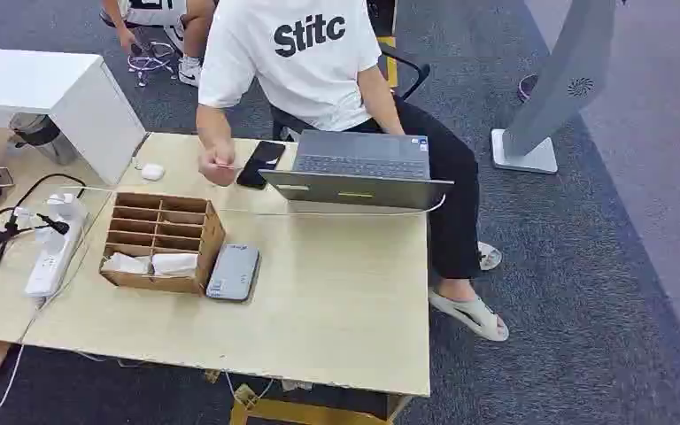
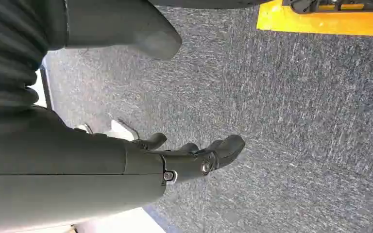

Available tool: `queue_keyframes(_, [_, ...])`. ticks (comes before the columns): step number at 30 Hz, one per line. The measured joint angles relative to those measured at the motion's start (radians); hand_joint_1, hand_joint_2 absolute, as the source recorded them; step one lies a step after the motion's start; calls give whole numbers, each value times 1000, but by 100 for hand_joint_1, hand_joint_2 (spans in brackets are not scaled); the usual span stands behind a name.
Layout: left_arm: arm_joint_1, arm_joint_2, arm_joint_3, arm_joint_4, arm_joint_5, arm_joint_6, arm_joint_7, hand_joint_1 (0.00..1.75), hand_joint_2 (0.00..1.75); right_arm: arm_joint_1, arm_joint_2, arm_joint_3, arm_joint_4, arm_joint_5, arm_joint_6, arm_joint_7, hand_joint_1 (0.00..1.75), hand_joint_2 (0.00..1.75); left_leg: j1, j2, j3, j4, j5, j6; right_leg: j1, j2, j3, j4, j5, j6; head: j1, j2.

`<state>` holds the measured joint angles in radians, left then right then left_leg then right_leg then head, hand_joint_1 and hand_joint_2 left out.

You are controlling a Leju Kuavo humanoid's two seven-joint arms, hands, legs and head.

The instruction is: Pass the card to the sensor for recognition and then transmit it.

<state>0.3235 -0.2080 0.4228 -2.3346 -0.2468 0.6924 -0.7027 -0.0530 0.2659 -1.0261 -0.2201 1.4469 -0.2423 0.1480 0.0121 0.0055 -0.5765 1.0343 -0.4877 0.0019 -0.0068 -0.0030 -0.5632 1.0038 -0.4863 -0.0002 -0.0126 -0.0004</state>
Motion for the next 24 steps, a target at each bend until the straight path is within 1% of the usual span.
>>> queue_keyframes(2, [13,22,-44,-5,-16,2,0,0,175,0,0,-2,0,-1,2,-2,0,175,0,0,0,0,0,0,0,0,0,0,0,0,0,0])
queue_keyframes(4, [37,59,-98,-5,-38,-1,0,0,175,-1,0,-2,0,-6,1,-5,0,175,1,0,0,0,0,0,0,0,0,0,-1,-1,0,0])
queue_keyframes(5, [45,75,-118,0,-62,-16,10,0,175,-1,0,-2,0,-8,2,-5,0,175,1,0,0,0,0,0,0,0,0,0,-1,-1,0,0])
queue_keyframes(6, [44,94,-134,16,-111,-57,54,0,175,-1,0,-2,0,-8,6,-5,0,175,0,-1,0,0,0,0,0,-1,-2,0,-1,-1,0,0])
queue_keyframes(7, [28,116,-142,38,-179,-115,120,0,175,-1,0,-2,0,-6,11,-5,0,175,1,-2,0,0,0,0,0,-3,-2,0,-1,-1,0,0])
queue_keyframes(8, [-4,142,-143,69,-256,-168,197,0,175,-2,0,-2,0,0,15,-4,0,175,1,-4,0,0,1,-1,0,-4,-2,0,-1,-1,1,0])
queue_keyframes(10, [-91,191,-143,144,-355,-242,319,0,175,-7,0,-2,0,7,19,-2,0,175,1,-4,0,0,3,-3,0,-4,-2,0,0,-2,1,0])
queue_keyframes(11, [-148,227,-143,204,-412,-270,382,0,175,-9,-1,-2,0,11,23,-1,0,175,1,-4,0,-1,4,-3,0,-4,-1,0,1,-3,1,0])
queue_keyframes(12, [-191,249,-143,244,-463,-270,421,0,175,-11,-2,-1,0,15,24,-1,0,175,2,-4,-1,-1,5,-5,1,-4,-1,1,3,-4,0,0])
queue_keyframes(13, [-252,288,-143,305,-569,-259,472,0,175,-12,-3,0,0,21,28,2,0,175,2,-4,-1,-1,7,-5,1,-4,-1,1,4,-4,1,0])
queue_keyframes(14, [-302,314,-143,360,-639,-256,508,0,175,-12,-3,1,0,23,32,3,0,175,2,-4,-1,0,7,-6,1,-3,-1,1,5,-4,0,0])
queue_keyframes(17, [-427,382,-142,494,-738,-248,580,0,175,-15,-5,6,0,30,35,8,0,175,2,-3,-1,0,9,-5,1,-3,-1,2,6,-5,1,0])
queue_keyframes(19, [-484,422,-142,570,-818,-239,603,0,175,-15,-5,9,0,33,36,9,0,175,2,-3,-1,0,9,-5,1,-1,-2,2,6,-5,0,0])
queue_keyframes(20, [-500,431,-143,590,-838,-235,610,0,175,-15,-5,10,0,34,36,9,0,175,2,-2,-1,0,9,-5,1,-1,-2,2,6,-5,0,0])
queue_keyframes(21, [-530,450,-143,633,-876,-232,621,0,175,-16,-5,11,0,37,36,10,0,175,2,-2,-1,0,9,-5,1,-1,-2,2,6,-5,1,0])
queue_keyframes(24, [-573,475,-147,701,-911,-229,631,0,175,-16,-5,16,0,39,36,11,0,175,2,-1,-2,0,8,-5,1,0,-3,1,6,-5,1,0])
